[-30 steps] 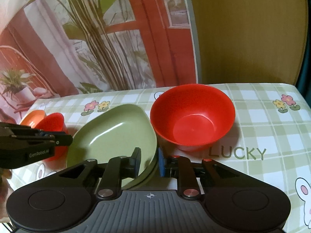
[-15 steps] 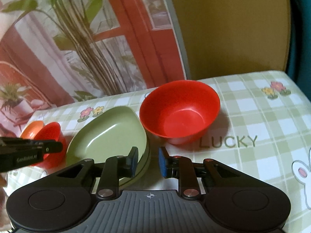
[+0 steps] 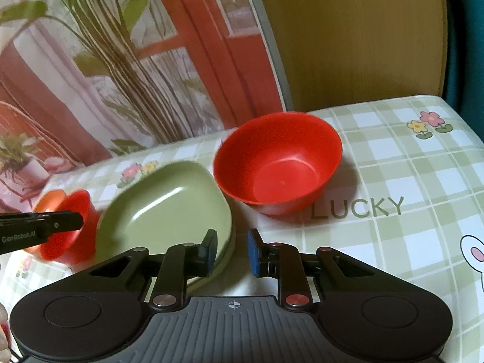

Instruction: Organize plates and bowls

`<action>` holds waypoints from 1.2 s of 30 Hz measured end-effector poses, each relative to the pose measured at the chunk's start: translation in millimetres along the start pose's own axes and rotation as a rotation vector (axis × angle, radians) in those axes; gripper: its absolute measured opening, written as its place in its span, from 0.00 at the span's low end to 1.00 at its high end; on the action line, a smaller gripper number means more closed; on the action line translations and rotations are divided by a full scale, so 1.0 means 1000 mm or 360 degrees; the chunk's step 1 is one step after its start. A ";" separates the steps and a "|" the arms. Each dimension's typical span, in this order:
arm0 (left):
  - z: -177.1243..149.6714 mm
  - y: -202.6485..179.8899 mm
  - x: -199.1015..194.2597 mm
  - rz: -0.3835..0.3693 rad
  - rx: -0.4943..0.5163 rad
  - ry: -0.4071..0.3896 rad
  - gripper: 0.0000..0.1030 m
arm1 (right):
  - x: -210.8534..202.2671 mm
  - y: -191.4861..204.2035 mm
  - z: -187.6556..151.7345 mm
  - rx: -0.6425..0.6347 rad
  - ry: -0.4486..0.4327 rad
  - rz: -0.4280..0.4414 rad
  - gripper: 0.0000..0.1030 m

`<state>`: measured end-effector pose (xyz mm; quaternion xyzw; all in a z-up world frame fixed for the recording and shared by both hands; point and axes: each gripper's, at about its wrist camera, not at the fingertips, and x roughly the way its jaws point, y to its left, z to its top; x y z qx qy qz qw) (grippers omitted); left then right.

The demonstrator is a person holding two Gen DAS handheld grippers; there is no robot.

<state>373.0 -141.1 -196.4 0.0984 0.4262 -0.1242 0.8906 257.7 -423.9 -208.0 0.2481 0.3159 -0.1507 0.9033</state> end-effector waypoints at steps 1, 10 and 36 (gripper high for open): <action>0.001 0.006 -0.005 -0.0011 -0.0012 -0.0016 0.14 | -0.004 0.002 0.000 -0.0001 -0.0011 0.0004 0.21; 0.000 0.070 -0.066 -0.0035 -0.0180 -0.0133 0.24 | -0.030 0.055 0.004 -0.0120 -0.0081 0.0095 0.22; -0.062 0.258 -0.023 0.0192 -0.0940 -0.0144 0.35 | 0.089 0.253 0.035 -0.0444 0.0136 0.0410 0.22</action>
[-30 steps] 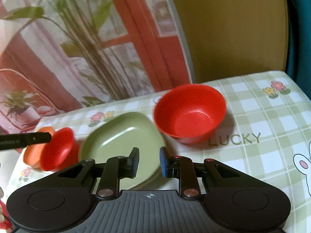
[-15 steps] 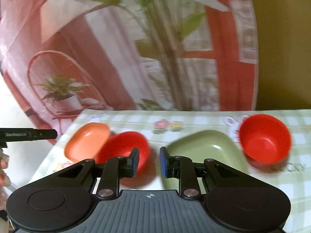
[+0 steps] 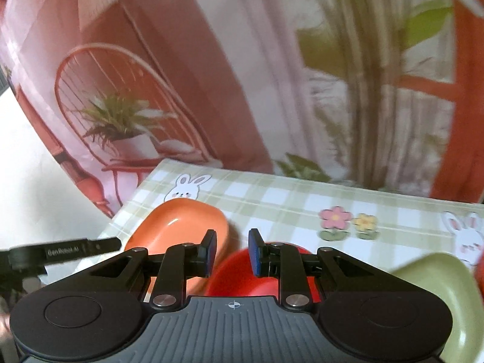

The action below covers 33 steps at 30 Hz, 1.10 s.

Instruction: Organize plates and bowls

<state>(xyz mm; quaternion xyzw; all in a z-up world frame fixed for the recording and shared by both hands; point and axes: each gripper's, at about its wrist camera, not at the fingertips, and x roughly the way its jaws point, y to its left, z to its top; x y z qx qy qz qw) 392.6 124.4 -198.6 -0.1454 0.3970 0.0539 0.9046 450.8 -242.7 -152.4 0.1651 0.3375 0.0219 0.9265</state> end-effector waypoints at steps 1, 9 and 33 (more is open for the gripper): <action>0.000 0.003 0.005 0.0003 -0.0017 0.0009 0.35 | 0.009 0.003 0.004 -0.0002 0.0020 0.0001 0.22; -0.004 0.024 0.024 -0.0017 -0.0130 0.0080 0.35 | 0.070 0.020 0.024 0.0035 0.0179 -0.0097 0.22; -0.009 0.022 0.004 -0.0130 -0.0120 0.0019 0.11 | 0.069 0.025 0.013 0.0134 0.0229 -0.0141 0.06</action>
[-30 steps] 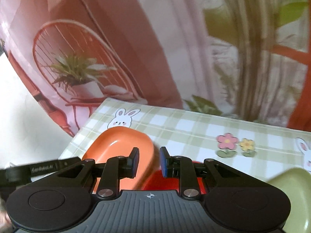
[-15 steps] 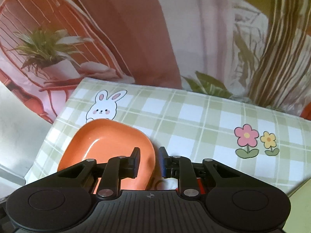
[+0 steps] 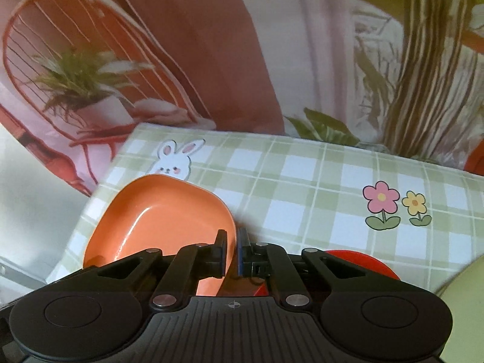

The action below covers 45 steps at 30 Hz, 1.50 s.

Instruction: Organize plates and bowls

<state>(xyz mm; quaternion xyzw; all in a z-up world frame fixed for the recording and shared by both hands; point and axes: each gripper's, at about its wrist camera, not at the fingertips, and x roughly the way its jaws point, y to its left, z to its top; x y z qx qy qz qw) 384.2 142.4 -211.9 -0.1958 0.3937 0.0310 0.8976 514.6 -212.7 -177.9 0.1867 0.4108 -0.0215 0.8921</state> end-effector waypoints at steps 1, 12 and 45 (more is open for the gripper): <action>0.000 -0.003 -0.005 0.0005 0.0012 -0.0008 0.11 | -0.006 0.000 0.000 0.0003 -0.0017 0.0012 0.06; 0.007 -0.051 -0.055 -0.0004 0.0164 -0.0087 0.11 | -0.083 -0.023 -0.011 0.0069 -0.0195 0.0086 0.06; -0.081 -0.256 -0.002 -0.0246 0.0890 0.0158 0.11 | -0.194 -0.243 -0.143 0.0681 -0.0533 0.0001 0.08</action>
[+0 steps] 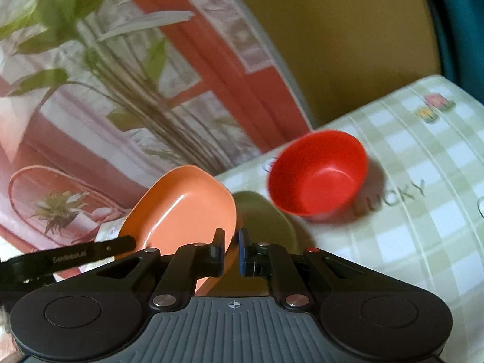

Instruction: Organize plates and bowls

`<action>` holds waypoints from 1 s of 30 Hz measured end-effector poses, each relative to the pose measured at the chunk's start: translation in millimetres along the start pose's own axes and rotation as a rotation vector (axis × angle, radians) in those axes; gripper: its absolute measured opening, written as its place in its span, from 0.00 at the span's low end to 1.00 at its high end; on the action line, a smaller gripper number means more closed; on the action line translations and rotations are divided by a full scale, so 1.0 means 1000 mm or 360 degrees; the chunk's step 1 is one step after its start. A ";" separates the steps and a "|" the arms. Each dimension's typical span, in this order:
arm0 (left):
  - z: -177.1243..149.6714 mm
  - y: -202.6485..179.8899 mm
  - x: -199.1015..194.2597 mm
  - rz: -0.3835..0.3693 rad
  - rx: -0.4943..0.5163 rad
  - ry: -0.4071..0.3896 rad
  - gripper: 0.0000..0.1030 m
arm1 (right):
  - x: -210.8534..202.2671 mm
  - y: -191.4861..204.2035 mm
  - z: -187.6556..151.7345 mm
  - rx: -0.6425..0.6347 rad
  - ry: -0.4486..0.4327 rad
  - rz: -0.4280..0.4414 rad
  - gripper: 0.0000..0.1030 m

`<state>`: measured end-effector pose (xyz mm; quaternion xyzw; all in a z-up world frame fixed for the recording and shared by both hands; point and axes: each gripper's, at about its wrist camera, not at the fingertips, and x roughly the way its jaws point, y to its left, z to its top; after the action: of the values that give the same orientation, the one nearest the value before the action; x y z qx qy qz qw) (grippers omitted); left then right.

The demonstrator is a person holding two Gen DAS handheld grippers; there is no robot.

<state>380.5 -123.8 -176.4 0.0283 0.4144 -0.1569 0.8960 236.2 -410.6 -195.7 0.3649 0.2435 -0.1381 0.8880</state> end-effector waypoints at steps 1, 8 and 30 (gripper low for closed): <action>0.000 -0.003 0.005 -0.0002 0.0020 0.0008 0.11 | -0.001 -0.003 -0.002 0.0009 0.0001 -0.0002 0.08; 0.002 -0.015 0.029 -0.0001 0.0094 0.0055 0.11 | 0.002 -0.020 -0.007 0.0070 0.0018 -0.0008 0.09; -0.007 -0.024 0.059 0.0102 0.0202 0.0126 0.11 | 0.022 -0.029 -0.012 0.0076 0.0087 -0.0050 0.09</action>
<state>404.1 -160.1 -223.8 0.1045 0.4376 -0.1529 0.8799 238.3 -424.1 -231.7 0.3858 0.2701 -0.1476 0.8697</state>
